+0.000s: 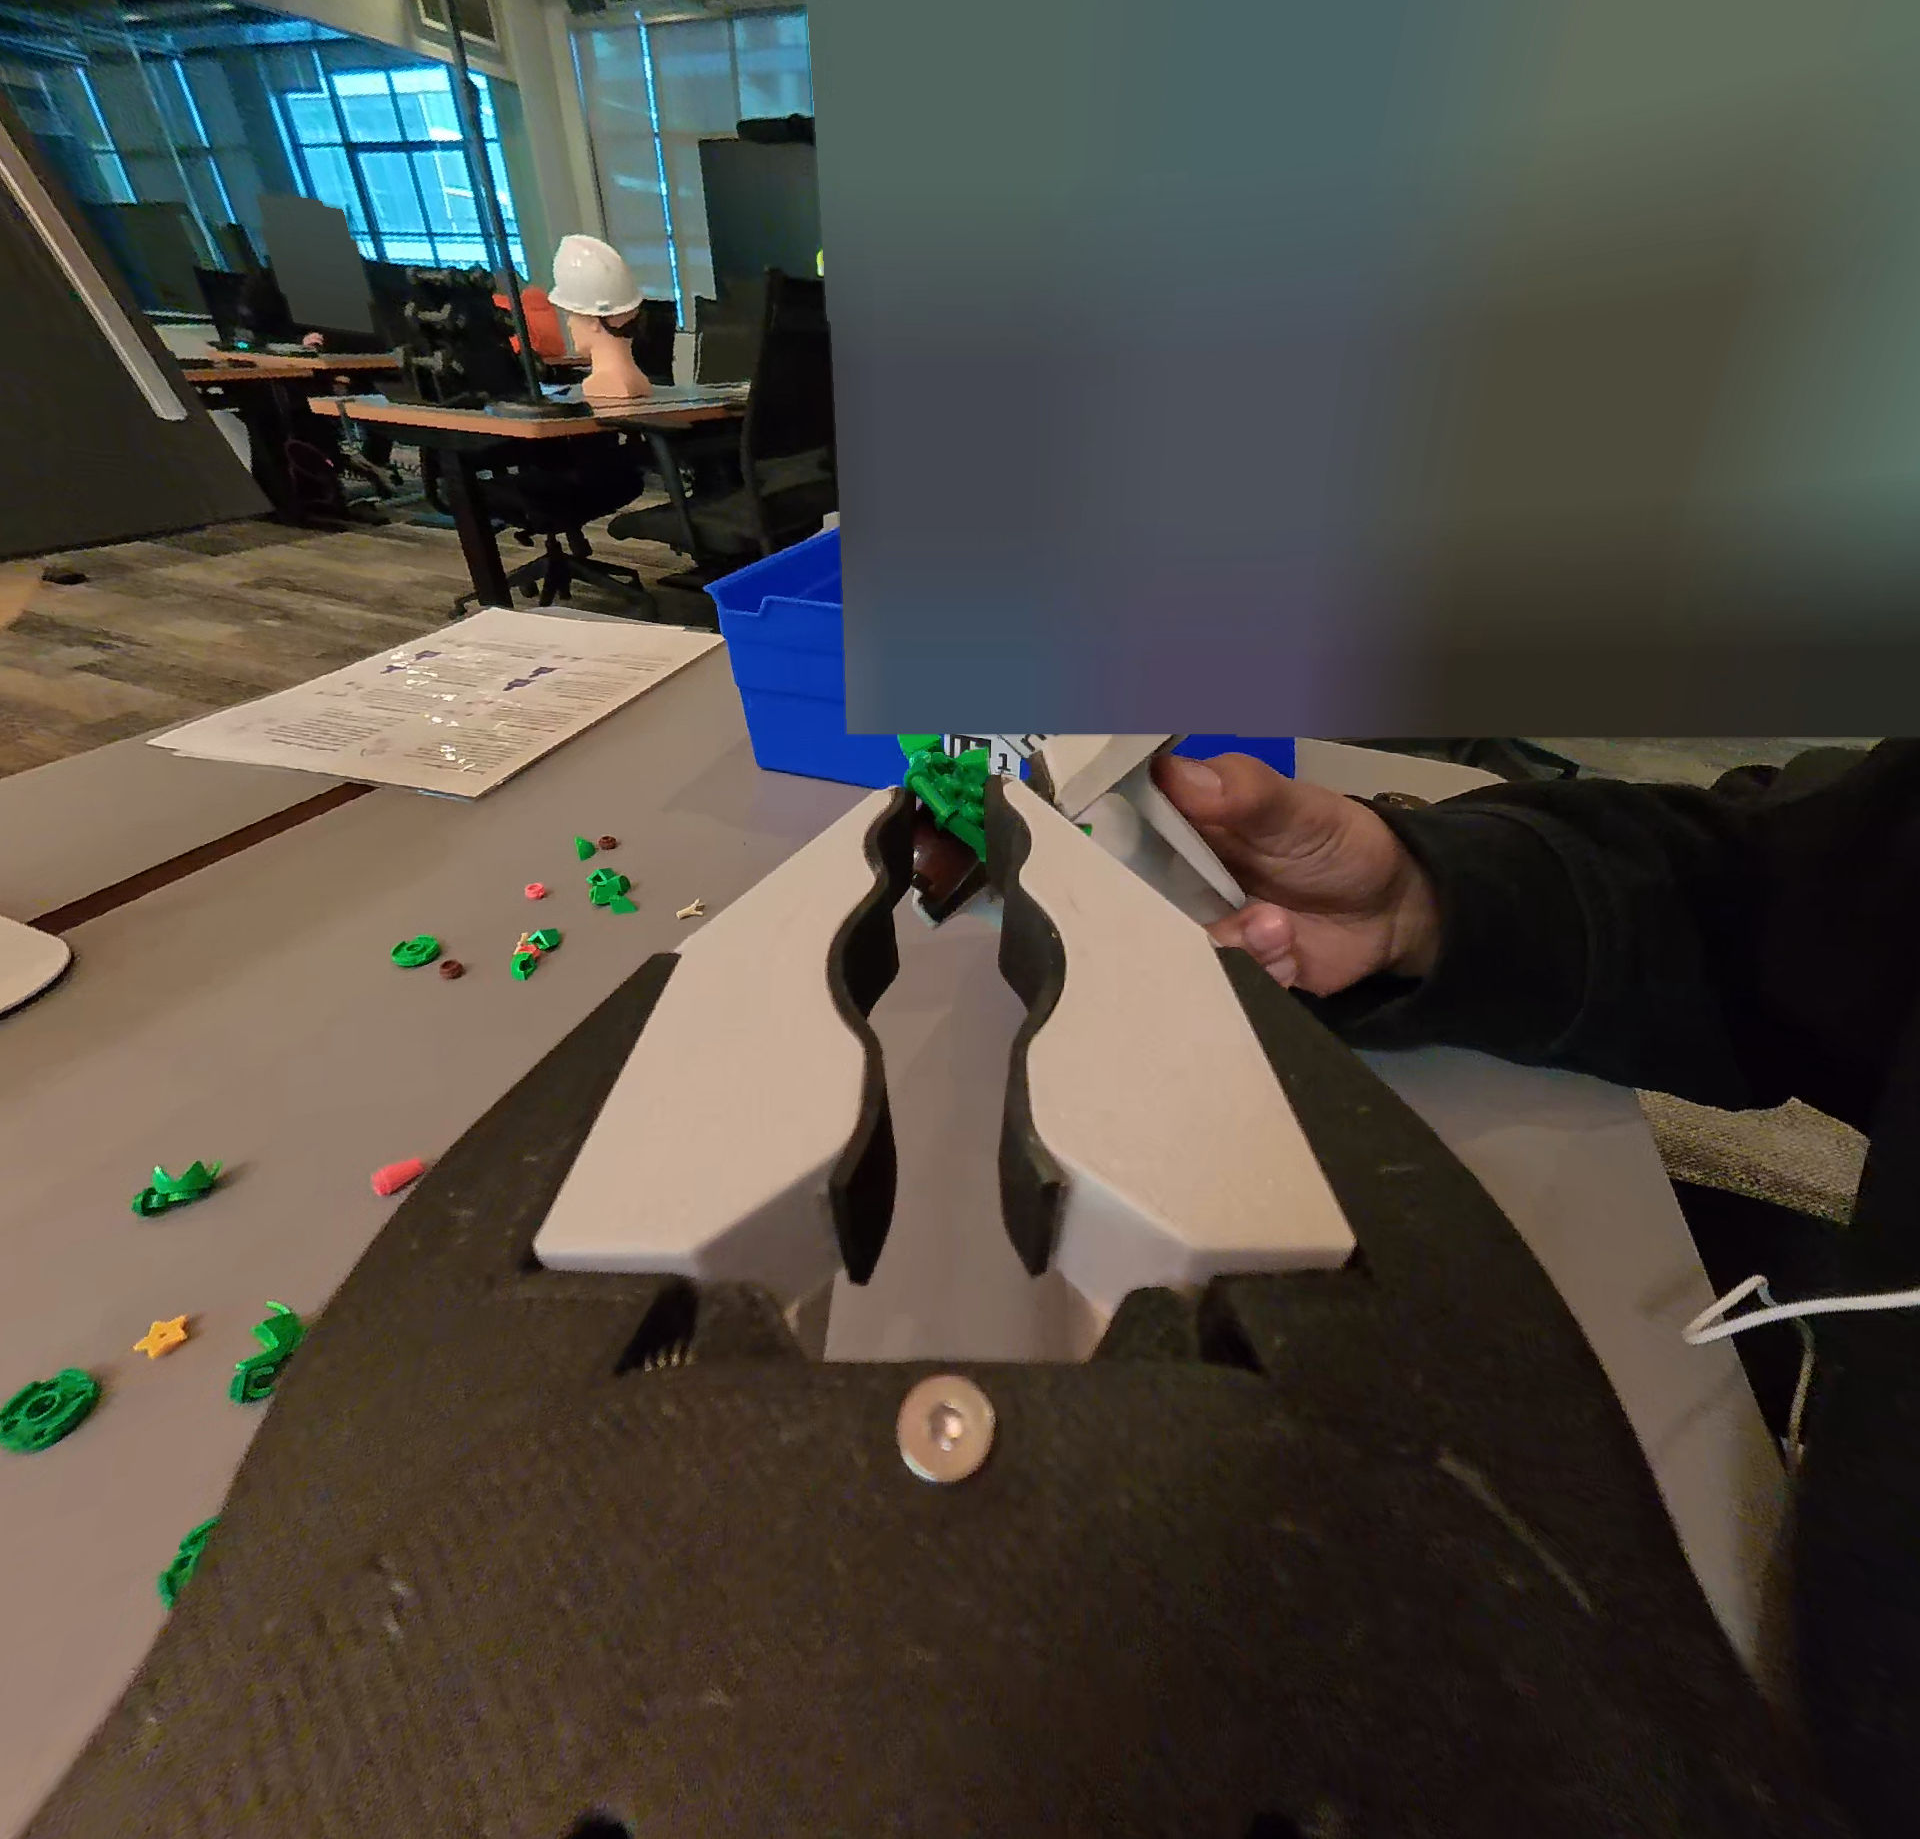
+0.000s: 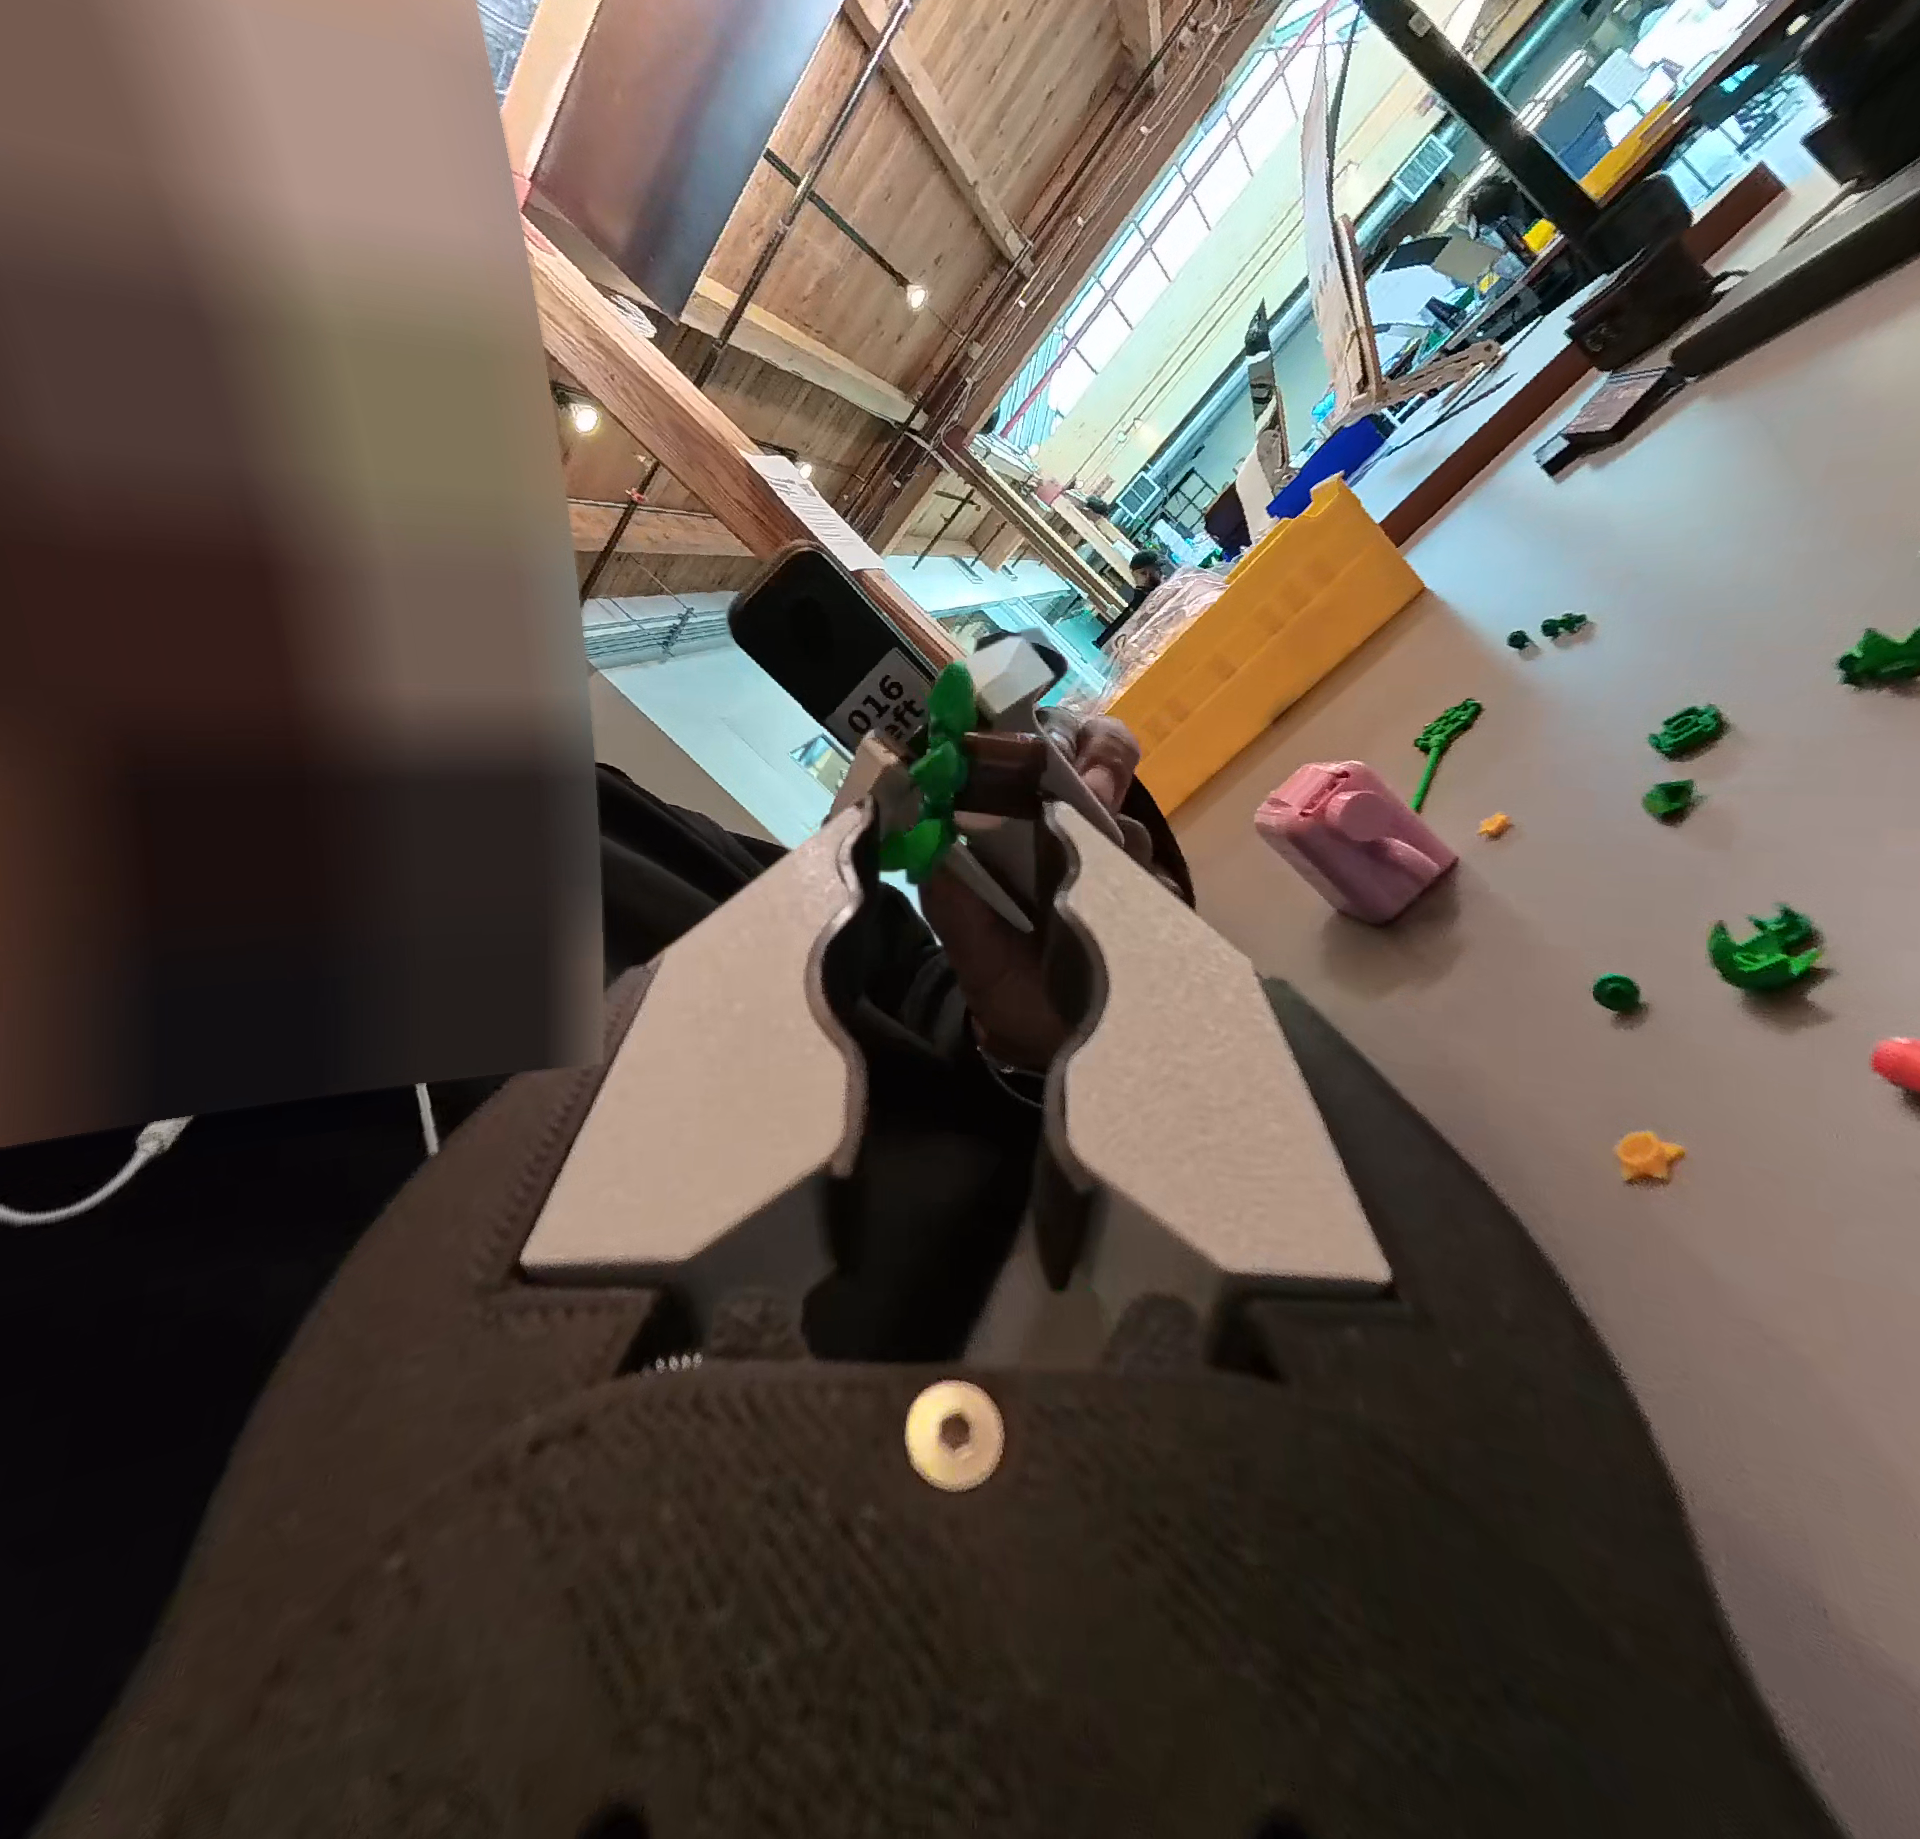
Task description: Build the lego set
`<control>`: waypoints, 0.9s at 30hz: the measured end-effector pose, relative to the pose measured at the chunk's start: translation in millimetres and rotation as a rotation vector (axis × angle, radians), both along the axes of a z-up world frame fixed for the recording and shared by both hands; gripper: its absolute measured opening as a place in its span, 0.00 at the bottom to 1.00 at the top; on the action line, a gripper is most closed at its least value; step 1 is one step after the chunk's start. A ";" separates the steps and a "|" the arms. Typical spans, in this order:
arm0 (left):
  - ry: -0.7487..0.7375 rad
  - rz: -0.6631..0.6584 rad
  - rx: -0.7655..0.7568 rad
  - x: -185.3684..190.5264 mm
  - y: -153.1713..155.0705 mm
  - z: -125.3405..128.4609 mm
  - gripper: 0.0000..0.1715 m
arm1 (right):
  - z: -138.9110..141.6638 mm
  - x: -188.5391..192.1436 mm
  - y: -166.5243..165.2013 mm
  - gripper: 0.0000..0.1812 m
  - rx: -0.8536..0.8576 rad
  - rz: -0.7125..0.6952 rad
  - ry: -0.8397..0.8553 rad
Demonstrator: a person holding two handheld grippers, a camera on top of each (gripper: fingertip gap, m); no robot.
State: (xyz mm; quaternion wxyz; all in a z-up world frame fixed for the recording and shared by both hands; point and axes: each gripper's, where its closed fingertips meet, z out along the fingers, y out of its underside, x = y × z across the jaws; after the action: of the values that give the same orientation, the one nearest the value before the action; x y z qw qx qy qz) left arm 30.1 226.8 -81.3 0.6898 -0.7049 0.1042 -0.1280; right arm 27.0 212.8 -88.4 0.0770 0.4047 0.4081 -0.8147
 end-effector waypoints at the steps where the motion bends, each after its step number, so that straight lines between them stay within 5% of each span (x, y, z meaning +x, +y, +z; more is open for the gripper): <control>1: -0.001 0.000 -0.002 0.0 0.1 -0.3 0.06 | -0.9 -0.2 -0.5 0.15 0.016 -0.005 0.000; 14: -0.118 -0.029 -0.065 -1.6 4.4 -8.9 0.01 | -17.0 -7.0 2.7 0.06 0.260 -0.123 -0.017; 27: -0.156 -0.116 -0.294 -8.7 -1.3 -42.4 0.00 | -32.6 -13.5 20.7 0.04 0.510 -0.270 -0.047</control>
State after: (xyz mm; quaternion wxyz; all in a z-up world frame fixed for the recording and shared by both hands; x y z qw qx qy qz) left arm 21.4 225.5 -123.7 0.5766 -0.7790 0.0711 -0.2360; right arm 13.4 233.5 -121.1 -0.1270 0.4804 0.5405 -0.6790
